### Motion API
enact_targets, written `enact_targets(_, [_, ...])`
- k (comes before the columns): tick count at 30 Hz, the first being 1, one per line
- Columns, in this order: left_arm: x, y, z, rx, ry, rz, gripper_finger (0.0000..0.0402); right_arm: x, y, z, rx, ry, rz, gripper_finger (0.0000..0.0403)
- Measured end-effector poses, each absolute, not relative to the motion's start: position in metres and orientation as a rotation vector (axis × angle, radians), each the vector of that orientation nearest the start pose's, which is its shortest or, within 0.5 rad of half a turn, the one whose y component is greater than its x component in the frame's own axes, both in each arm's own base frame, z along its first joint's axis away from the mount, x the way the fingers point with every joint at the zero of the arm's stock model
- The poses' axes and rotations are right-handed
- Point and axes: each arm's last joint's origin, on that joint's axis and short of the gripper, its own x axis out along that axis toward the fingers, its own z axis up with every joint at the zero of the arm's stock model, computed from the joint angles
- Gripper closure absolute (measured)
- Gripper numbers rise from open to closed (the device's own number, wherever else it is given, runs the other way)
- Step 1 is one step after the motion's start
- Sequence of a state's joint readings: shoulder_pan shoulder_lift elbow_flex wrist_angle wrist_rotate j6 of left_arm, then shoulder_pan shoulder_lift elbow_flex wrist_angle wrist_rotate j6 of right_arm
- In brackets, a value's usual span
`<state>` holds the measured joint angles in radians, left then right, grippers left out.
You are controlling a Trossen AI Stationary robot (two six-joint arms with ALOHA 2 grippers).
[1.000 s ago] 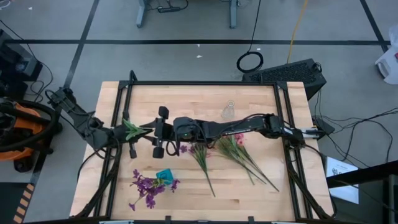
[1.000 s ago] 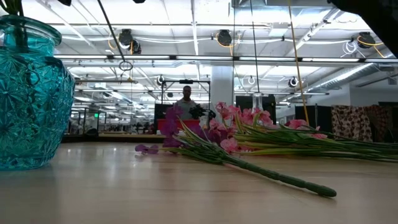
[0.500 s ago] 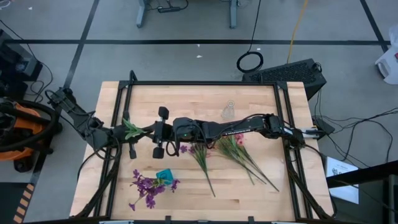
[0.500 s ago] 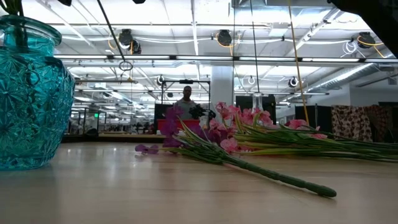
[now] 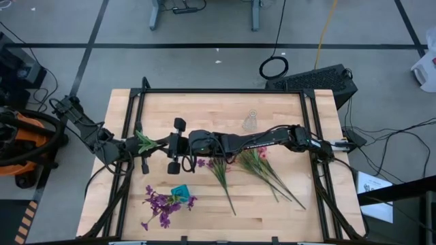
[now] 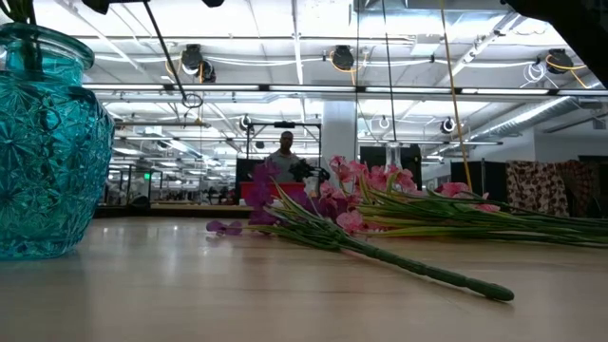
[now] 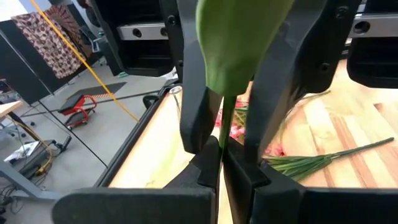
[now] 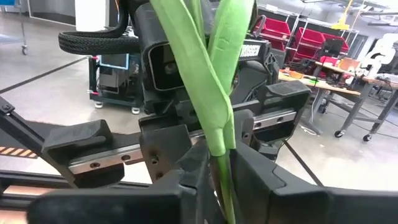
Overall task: Sort flowers into vase by color
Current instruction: Put the black tulip into the the blue vase
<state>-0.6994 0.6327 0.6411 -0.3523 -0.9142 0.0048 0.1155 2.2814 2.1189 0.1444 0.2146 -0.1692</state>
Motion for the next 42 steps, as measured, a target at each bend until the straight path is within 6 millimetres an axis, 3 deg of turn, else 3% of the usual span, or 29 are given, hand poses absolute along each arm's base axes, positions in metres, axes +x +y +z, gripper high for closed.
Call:
enact_targets(7, [0.116, -0.067, 0.293, 0.254, 0.240, 0.210, 0.0386, 0.537, 0.058, 0.321, -0.174, 0.031, -0.095, 0.0395])
enact_targets(13, [0.116, -0.068, 0.293, 0.216, 0.233, 0.218, 0.0380, 0.535, 0.063, 0.322, -0.171, 0.033, -0.131, 0.0399])
enact_targets(19, [0.115, -0.067, 0.293, 0.157, 0.229, 0.209, 0.0303, 0.517, 0.079, 0.346, -0.166, 0.063, -0.200, 0.0401])
enact_targets(25, [0.113, -0.070, 0.292, 0.100, 0.235, 0.169, 0.0212, 0.479, 0.109, 0.385, -0.176, 0.102, -0.318, 0.0402])
enact_targets(31, [0.109, -0.071, 0.282, 0.035, 0.322, 0.128, 0.0173, 0.440, 0.145, 0.416, -0.120, 0.104, -0.249, 0.0402])
enact_targets(37, [0.105, -0.069, 0.272, -0.004, 0.400, 0.150, 0.0171, 0.417, 0.198, 0.412, -0.093, 0.090, -0.247, 0.0403])
enact_targets(42, [0.105, -0.069, 0.270, -0.007, 0.403, 0.153, 0.0171, 0.409, 0.232, 0.375, -0.084, -0.025, -0.333, 0.0403])
